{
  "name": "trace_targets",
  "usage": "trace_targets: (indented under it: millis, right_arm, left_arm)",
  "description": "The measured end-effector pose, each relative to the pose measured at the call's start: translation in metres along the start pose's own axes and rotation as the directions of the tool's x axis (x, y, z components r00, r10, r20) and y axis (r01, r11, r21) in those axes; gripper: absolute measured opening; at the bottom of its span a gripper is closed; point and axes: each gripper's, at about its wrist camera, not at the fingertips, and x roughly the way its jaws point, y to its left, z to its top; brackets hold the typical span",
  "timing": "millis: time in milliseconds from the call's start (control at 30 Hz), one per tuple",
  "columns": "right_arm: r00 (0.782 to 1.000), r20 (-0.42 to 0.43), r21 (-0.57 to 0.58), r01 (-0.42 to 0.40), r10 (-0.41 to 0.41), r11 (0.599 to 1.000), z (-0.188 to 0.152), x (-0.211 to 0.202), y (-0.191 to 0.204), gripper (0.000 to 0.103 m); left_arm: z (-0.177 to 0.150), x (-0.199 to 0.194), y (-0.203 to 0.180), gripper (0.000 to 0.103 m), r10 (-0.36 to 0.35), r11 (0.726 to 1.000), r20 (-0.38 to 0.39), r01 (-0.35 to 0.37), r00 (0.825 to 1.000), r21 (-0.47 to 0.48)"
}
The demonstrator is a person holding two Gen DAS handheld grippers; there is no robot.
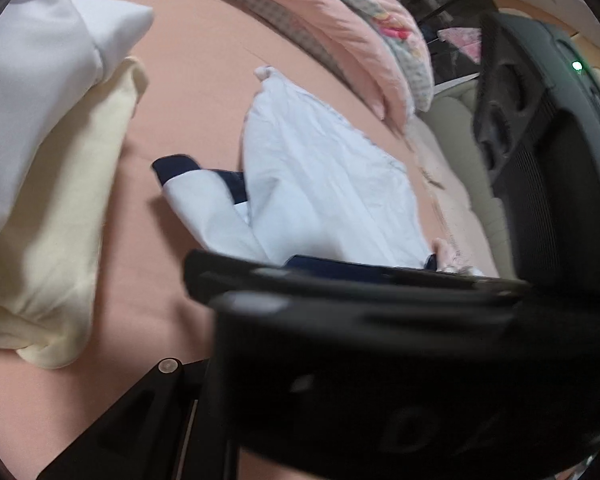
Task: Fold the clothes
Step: 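Close both tools on the navy-trimmed edge of the other sleeve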
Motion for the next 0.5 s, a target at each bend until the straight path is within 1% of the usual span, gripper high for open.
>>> trace_targets:
  millis: [100,133,167,233,267,367,433,500]
  right_arm:
    - [1.000,0.012,0.001,0.006,-0.006,1.000,0.000,0.004,0.002,0.062]
    - [1.000,0.020,0.010,0.006,-0.007,1.000,0.000,0.005,0.000,0.055]
    - [1.000,0.026,0.018,0.008,-0.008,1.000,0.000,0.006,-0.001,0.042]
    - [0.999,0.027,0.036,0.019,-0.020,0.999,-0.001,0.009,-0.005,0.035]
    - [0.999,0.030,0.044,0.022,-0.023,0.999,-0.002,0.010,-0.007,0.028]
    - [0.998,0.061,0.069,0.001,-0.005,0.998,-0.005,0.009,-0.012,0.012]
    - [0.997,0.082,0.085,-0.013,0.006,0.996,-0.008,0.007,-0.015,0.009]
    - [0.995,0.103,0.101,-0.028,0.018,0.995,-0.010,0.006,-0.018,0.008]
  left_arm:
    - [-0.003,-0.002,0.002,0.009,-0.009,1.000,-0.006,0.009,1.000,-0.001]
    - [-0.004,-0.003,0.003,0.009,-0.013,1.000,-0.007,0.013,1.000,-0.002]
    - [-0.005,-0.003,0.003,0.009,-0.015,1.000,-0.008,0.015,1.000,-0.003]
    - [-0.006,-0.002,0.000,0.009,-0.009,1.000,-0.015,0.009,1.000,0.003]
    - [-0.007,-0.003,0.000,0.009,-0.005,1.000,-0.018,0.005,1.000,0.007]
    - [-0.009,-0.003,-0.002,0.009,0.001,1.000,-0.027,-0.001,1.000,0.012]
    - [-0.011,-0.006,0.000,0.010,0.012,1.000,-0.027,-0.012,1.000,0.004]
    - [-0.012,-0.009,0.006,0.011,0.051,0.998,-0.029,-0.052,0.998,-0.026]
